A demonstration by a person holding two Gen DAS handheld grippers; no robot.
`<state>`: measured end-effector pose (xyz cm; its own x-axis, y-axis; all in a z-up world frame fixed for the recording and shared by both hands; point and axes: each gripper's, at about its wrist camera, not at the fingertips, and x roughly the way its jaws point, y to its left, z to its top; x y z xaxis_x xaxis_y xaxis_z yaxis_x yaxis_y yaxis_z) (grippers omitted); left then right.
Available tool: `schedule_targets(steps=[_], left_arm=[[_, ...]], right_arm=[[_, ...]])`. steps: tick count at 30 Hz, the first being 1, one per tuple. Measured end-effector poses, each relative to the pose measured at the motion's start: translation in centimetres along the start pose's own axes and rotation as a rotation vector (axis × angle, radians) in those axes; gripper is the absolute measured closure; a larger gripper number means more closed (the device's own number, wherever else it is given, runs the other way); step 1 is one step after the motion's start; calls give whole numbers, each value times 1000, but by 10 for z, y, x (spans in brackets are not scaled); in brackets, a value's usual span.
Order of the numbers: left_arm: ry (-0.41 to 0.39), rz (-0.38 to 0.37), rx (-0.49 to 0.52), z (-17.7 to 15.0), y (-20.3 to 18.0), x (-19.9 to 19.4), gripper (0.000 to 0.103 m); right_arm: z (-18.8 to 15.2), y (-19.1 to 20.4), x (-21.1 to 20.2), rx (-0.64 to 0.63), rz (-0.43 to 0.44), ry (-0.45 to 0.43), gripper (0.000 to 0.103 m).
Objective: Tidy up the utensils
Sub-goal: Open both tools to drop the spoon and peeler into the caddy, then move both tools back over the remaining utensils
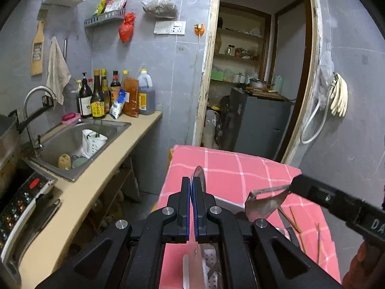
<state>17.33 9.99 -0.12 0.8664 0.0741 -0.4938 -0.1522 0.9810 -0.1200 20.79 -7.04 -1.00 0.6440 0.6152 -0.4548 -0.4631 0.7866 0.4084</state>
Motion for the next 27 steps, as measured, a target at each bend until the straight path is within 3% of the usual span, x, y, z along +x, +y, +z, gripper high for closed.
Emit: schedule_targets(steps=[4, 6, 10, 13, 14, 15, 17, 21, 27], left_arm=[[27, -40, -56, 0, 9, -3, 100], [46, -55, -78, 0, 12, -4, 100], [42, -74, -85, 1, 9, -12, 100], [22, -104, -85, 6, 0, -19, 85], [12, -117, -82, 7, -5, -22, 72], [1, -129, -84, 8, -8, -24, 52], [-42, -152, -99, 11, -19, -30, 35], [-33, -201, -77, 16, -49, -22, 33], [34, -240, -16, 13, -100, 2, 26]], right_arm=[[0, -7, -6, 7, -1, 19, 96], [3, -10, -12, 10, -2, 15, 82], [11, -17, -30, 12, -31, -18, 72], [16, -30, -52, 16, -94, -62, 61], [19, -33, -58, 17, -110, -73, 55], [20, -40, -68, 13, -142, -91, 49], [21, -53, -86, 9, -204, -121, 41], [19, -85, -115, 31, -302, -146, 22], [8, -139, -134, 91, -423, -82, 20]])
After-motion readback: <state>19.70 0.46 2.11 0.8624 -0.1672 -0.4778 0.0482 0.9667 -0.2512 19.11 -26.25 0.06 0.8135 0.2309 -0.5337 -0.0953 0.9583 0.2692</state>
